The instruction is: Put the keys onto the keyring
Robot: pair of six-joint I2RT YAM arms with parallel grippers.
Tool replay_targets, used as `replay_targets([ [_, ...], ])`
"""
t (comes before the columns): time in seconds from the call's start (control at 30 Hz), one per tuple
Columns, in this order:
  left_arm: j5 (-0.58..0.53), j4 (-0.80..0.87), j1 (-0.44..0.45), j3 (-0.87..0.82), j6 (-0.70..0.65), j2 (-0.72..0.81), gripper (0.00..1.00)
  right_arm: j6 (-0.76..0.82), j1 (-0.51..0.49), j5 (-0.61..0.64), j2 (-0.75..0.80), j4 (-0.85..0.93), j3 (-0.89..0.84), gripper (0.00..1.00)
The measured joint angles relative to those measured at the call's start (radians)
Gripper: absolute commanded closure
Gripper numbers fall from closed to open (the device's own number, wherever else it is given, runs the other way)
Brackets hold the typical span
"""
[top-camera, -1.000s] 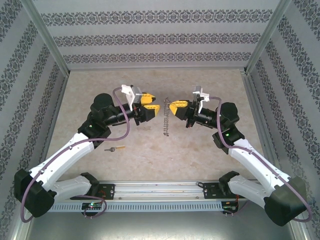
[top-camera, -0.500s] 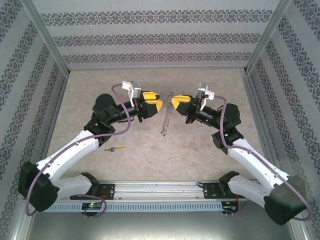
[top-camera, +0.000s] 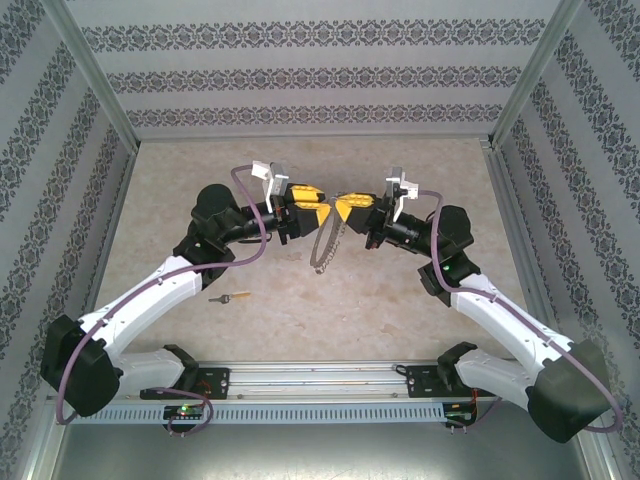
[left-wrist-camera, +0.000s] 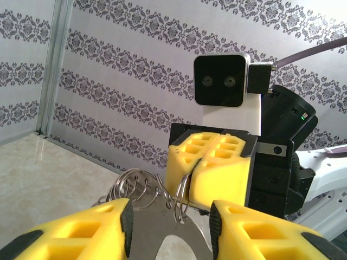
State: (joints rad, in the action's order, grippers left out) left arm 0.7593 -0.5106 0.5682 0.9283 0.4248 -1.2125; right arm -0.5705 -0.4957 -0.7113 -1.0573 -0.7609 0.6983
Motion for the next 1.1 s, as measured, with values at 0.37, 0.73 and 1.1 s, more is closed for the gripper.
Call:
replay_targets([
  [0.37,0.020,0.000,0.000,0.032,0.002,-0.005,0.58,-0.002,0.000,-0.015,-0.006,0.000,0.000,1.00],
  [0.73,0.054,0.002,0.000,0.043,-0.001,-0.019,0.63,-0.002,0.000,-0.019,-0.006,0.000,0.000,1.00],
  [1.1,0.045,-0.036,0.000,0.028,0.020,-0.020,0.56,-0.006,0.000,-0.003,-0.006,-0.010,0.000,1.00],
])
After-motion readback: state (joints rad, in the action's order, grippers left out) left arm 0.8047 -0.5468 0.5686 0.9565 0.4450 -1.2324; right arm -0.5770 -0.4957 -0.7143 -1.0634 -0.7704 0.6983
